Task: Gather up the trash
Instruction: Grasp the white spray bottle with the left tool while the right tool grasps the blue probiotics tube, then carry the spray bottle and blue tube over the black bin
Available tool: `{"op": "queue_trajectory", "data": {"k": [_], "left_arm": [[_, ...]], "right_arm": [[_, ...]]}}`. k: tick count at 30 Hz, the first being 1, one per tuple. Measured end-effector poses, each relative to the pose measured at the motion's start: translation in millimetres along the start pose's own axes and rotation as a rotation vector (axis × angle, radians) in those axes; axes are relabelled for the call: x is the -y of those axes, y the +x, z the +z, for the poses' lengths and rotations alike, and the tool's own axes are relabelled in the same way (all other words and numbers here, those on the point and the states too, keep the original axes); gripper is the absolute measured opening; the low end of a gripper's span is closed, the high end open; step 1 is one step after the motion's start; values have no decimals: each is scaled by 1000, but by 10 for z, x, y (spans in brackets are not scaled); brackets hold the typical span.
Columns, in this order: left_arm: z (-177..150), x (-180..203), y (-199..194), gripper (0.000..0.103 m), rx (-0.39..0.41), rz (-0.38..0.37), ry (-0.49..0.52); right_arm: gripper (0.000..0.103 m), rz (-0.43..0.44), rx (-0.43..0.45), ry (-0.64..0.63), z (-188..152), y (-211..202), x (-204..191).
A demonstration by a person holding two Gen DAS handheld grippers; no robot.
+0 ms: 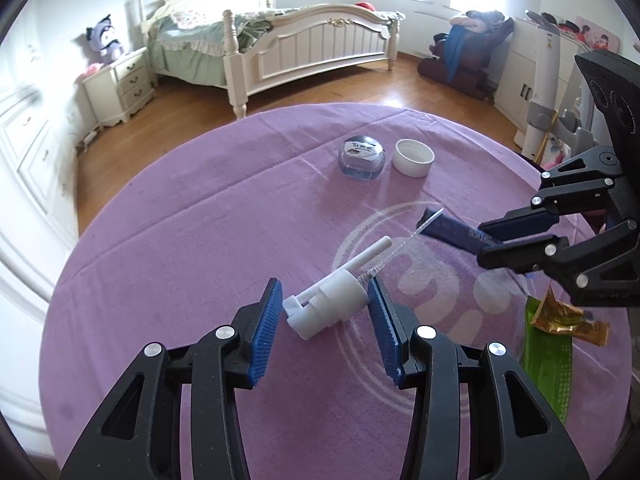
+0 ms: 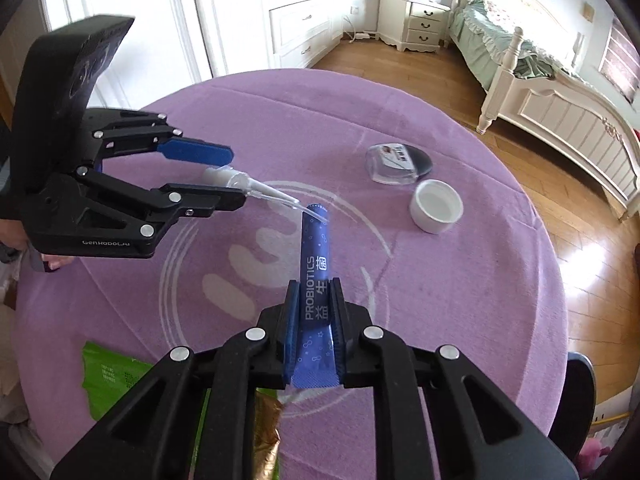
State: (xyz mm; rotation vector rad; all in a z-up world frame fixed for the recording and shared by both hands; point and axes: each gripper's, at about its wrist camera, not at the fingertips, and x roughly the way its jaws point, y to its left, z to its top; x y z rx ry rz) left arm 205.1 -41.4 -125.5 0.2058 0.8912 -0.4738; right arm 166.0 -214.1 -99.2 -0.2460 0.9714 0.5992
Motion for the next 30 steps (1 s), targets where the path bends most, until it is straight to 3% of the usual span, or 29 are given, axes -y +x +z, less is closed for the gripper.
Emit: {"op": "queue_trajectory", "data": {"k": [1,2,6,17,30], "left_arm": [[9,-2,-23,33,11,-5,-15],[31,3,-60,31,22,-25,-33],[152,161,-83,31,-3,8,-54],[493,810,-187,31,73,-30,-49],[1145,2025,29,31,131,-151,85]], "right_arm": [[15,9,18,28,-26,-56,68],[15,18,39,55,-62,-117,130],[15,21,119,151,-210,-320,351],[15,25,256,354,-625,-709,1071],[15,-40,338,566,-1159,-933,1829]]}}
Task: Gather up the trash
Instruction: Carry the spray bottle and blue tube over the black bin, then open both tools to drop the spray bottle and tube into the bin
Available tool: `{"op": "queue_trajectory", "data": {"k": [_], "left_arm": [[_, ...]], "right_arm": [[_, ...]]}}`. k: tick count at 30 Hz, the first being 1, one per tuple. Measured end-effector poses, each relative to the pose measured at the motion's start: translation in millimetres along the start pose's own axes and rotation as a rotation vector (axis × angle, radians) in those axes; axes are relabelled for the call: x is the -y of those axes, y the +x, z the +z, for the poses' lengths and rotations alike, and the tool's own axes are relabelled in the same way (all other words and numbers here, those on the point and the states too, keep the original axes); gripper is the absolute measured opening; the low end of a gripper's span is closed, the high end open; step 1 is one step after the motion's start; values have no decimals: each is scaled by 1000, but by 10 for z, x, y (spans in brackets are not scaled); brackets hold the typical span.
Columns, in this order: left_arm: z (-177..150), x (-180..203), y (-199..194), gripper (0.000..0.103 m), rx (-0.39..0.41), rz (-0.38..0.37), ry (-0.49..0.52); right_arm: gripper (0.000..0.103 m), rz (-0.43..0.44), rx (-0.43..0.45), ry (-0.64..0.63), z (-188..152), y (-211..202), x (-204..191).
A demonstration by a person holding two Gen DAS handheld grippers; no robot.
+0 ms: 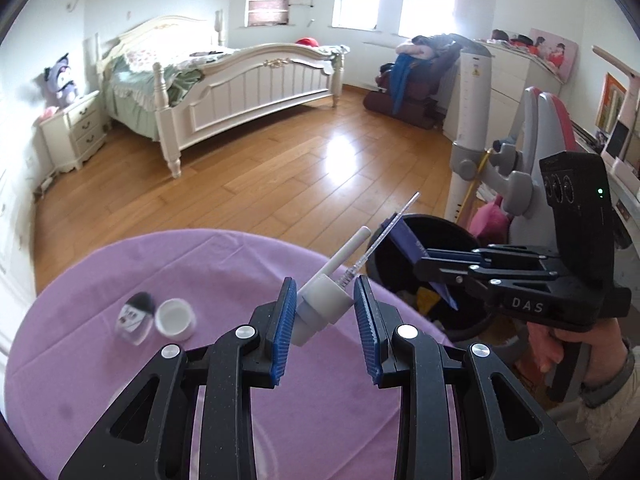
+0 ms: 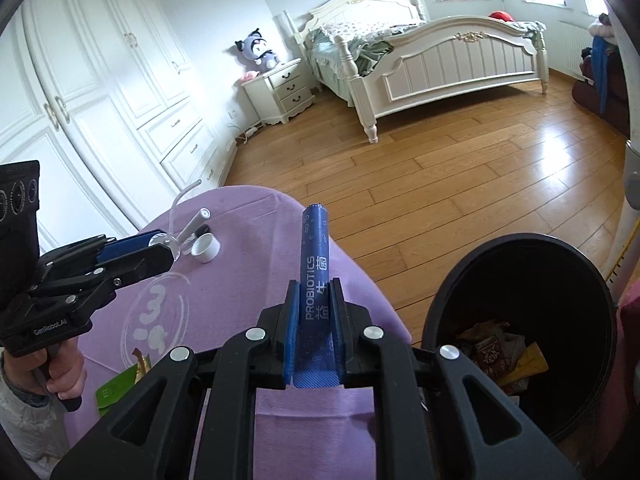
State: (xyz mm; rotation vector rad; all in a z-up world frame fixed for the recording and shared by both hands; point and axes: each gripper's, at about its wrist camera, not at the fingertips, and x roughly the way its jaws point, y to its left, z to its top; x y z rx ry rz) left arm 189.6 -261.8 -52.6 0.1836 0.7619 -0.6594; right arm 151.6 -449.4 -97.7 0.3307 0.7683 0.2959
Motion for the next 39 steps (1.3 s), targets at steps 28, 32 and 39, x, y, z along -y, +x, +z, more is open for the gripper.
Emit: {"op": "queue_trajectory", "data": {"k": [28,32,39], "left_arm": [[297,1500,1520,31,-145,-180,65],[290,1559,1610,31,-159,-175,66],[277,1608,1707,31,-180,-174,76]], "right_arm": [[15,-125,37,301,-431,-245,1447],[15,-126,32,314,-447,-230,1509],[16,-129,25,334,-483,-226,1588]]}}
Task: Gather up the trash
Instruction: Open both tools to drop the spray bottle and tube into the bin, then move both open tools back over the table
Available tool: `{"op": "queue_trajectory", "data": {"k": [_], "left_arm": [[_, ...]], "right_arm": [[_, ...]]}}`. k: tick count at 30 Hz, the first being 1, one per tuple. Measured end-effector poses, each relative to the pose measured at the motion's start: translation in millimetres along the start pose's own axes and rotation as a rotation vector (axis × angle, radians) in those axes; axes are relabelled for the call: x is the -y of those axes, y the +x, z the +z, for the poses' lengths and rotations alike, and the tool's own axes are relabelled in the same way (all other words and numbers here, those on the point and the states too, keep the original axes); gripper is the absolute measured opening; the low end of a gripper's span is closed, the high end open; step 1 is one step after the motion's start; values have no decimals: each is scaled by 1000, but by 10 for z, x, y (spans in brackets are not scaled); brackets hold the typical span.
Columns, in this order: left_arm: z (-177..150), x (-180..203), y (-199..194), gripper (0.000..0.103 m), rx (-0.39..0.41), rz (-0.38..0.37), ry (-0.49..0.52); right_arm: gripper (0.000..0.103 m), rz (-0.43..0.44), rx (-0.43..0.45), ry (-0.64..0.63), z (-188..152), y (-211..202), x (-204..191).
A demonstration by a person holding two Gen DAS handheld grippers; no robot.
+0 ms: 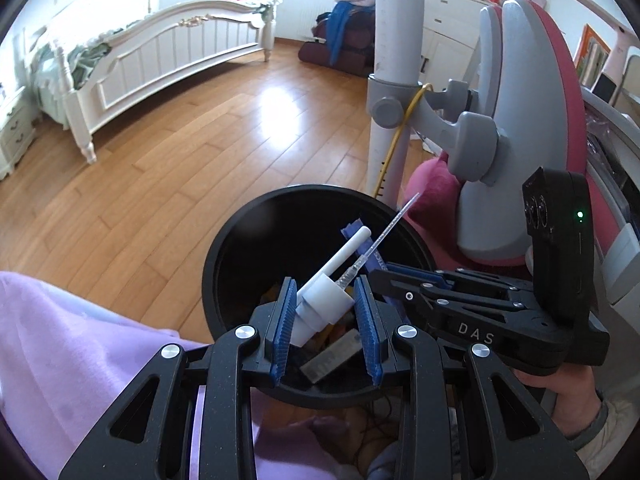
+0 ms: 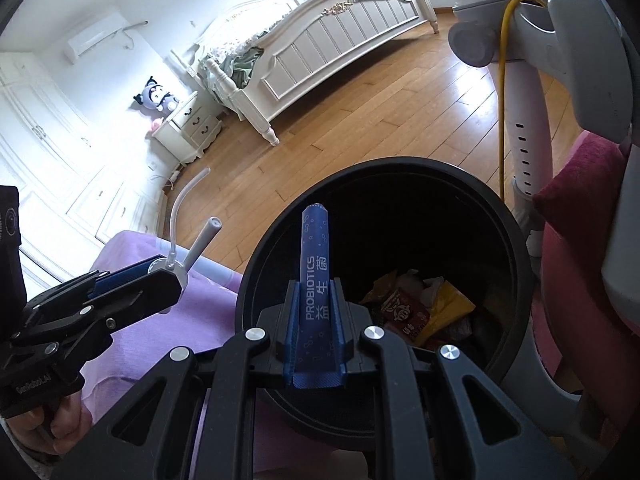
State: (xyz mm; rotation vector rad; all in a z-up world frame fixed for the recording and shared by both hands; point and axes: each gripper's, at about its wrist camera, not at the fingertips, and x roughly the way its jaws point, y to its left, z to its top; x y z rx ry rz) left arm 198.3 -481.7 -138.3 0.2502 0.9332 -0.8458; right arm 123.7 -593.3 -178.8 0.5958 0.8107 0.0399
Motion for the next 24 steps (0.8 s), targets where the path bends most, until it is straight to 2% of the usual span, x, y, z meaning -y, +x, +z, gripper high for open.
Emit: {"op": "queue_trajectory", "data": {"k": [13,15,16,17,19,24], "left_arm": [[45,32,99,31,-15,8,4],[52,40,99,38,-15,17,8],[52,44,86,53,-10,26,10],[51,57,73,65,0,36,14],[44,72,36,69,16,49,22],[26,46,-54,78,31,59,15]], "right_arm": [[19,-18,-5,22,-15,11,102],[21,-33,-11,27,-14,16,113],[28,-38,-12,29,-19,14,121],[42,-37,-8,36,-25,2,127],[57,-30,7,47,-36,-24,144],[59,-31,-1,50,-48,-42,118]]}}
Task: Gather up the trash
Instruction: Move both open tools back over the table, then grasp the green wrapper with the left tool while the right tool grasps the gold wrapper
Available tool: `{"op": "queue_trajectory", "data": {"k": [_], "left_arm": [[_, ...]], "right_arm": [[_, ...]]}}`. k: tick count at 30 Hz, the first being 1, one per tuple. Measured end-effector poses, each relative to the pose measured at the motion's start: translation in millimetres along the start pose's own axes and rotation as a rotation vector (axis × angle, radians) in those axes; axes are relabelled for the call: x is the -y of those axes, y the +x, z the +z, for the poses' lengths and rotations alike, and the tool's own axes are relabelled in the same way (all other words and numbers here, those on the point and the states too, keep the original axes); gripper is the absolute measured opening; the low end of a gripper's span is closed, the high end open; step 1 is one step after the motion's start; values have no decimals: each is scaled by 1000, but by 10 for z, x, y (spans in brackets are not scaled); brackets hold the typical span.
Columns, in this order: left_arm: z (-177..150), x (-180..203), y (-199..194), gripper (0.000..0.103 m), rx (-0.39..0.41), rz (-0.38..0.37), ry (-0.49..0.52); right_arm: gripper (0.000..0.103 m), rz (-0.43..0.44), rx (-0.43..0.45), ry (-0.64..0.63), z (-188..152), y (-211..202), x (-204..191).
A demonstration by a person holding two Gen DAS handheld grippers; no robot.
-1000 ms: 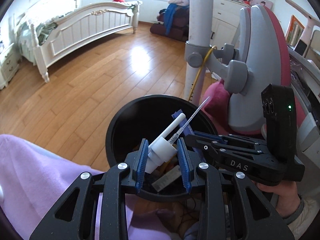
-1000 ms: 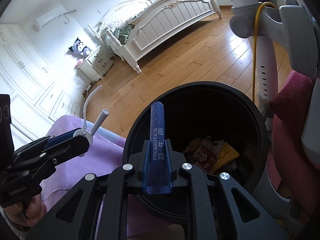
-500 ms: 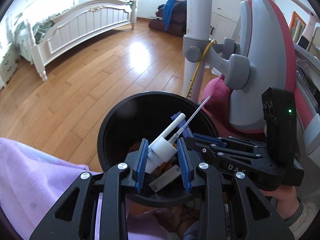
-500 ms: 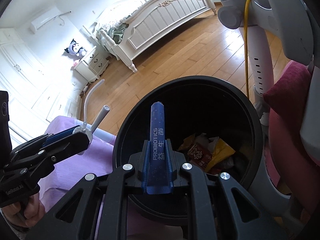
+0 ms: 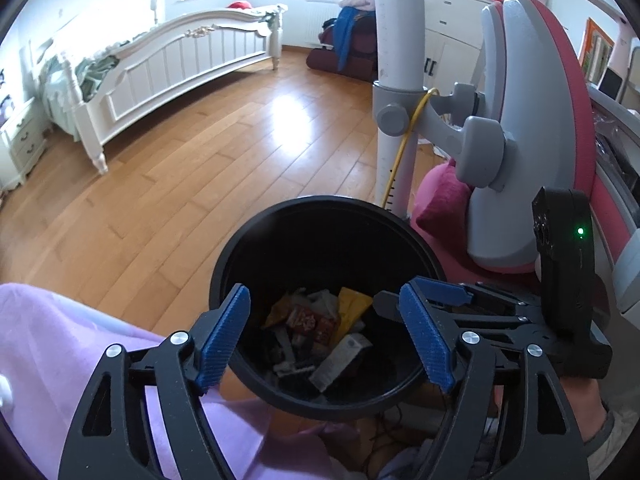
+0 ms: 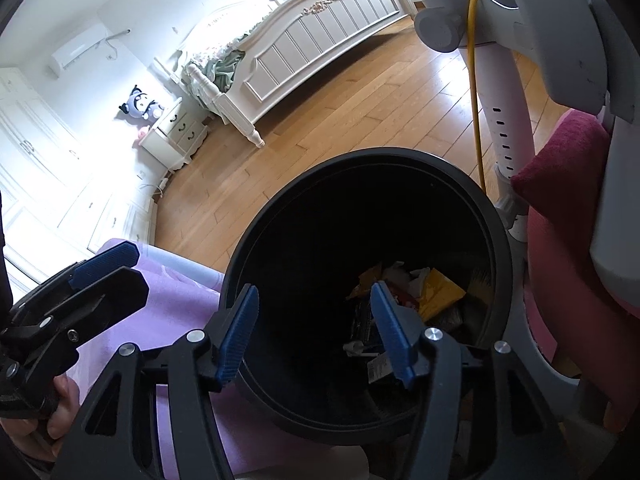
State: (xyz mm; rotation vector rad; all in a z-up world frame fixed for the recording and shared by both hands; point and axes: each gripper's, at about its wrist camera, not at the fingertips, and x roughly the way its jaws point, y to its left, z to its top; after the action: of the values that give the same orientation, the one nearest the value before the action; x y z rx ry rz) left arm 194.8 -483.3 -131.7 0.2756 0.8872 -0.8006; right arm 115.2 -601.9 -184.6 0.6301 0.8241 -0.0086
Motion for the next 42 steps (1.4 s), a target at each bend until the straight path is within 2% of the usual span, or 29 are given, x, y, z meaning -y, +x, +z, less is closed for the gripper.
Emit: {"op": "queue_trajectory", "data": {"k": [5,11,19,24,29,33,37,40,42], "left_arm": [[-43,-66,-200,81,10,8,-16],[-218,-242,-671,83,41,16,-57],[-685,-672,-1361,85,73,70,-137],[-1075,-1045,-1769,85,69,135,-191],[-1594,-1419,-2139,86,35,175,-214],[-2074,-1640,-2301,86,-47,205,-196],[-2499,-1801,-2370,86,-119,237,-183],[-2691,-1850,-2386,86,-149,234,-177],[-2764,-1860,-2419,86,-137,219,-169]], "right_arm": [[59,6,0,-17,-30,-60,-127],[59,42,4,-75,-106,-138,-424],[59,116,-16,-209,-308,-179,-1057],[59,168,-47,-353,-499,-216,-1609],[59,235,-114,-525,-759,-221,-2158],[58,261,-179,-666,-1035,-183,-2558],[58,277,-239,-751,-1290,-96,-2820],[57,282,-271,-799,-1442,-45,-2975],[55,282,-291,-825,-1524,-12,-3065]]}}
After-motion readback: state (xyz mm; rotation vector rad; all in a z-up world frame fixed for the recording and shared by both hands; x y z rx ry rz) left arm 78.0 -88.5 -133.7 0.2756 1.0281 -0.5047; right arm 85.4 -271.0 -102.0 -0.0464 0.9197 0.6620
